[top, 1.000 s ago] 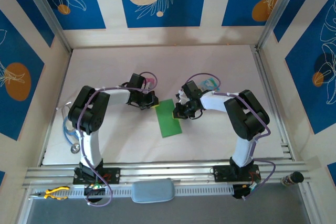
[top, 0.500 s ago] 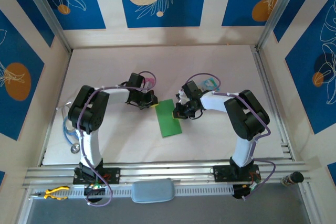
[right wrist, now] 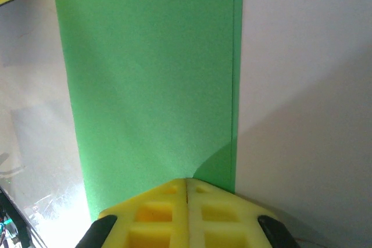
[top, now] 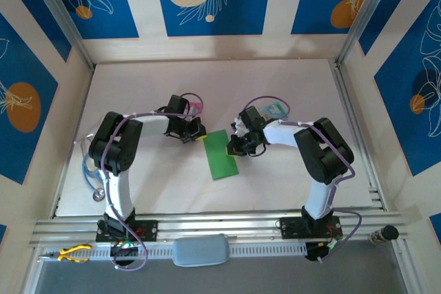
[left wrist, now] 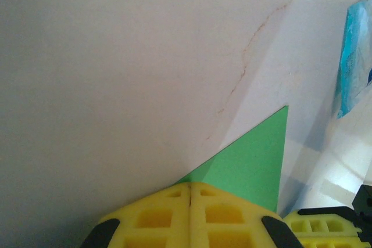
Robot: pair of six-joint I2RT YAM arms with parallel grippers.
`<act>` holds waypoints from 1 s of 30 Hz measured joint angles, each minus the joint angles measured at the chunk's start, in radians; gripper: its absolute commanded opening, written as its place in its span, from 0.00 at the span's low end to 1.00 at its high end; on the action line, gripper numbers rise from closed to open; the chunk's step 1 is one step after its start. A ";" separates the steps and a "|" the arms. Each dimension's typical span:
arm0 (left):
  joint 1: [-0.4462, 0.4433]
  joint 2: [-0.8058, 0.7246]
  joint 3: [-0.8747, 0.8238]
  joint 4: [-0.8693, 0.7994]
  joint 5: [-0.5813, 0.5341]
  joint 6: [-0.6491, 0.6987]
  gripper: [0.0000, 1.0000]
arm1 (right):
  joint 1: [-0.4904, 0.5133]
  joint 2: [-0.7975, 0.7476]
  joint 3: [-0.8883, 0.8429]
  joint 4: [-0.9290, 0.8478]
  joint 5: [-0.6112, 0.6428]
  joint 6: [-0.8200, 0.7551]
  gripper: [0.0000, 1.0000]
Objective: Fold a paper plane with a square sheet of paper (pick it up from the middle)
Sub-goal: First fold in half a square sheet of paper at the center of the table.
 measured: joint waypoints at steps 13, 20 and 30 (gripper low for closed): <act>0.001 0.000 -0.005 0.024 -0.009 -0.029 0.00 | -0.005 -0.001 -0.010 0.023 -0.011 0.000 0.00; 0.005 -0.001 -0.017 0.056 -0.009 -0.032 0.02 | -0.005 -0.001 -0.012 0.031 -0.011 0.000 0.00; 0.014 -0.002 -0.027 0.085 -0.011 -0.032 0.05 | -0.005 -0.001 -0.013 0.033 -0.011 0.000 0.00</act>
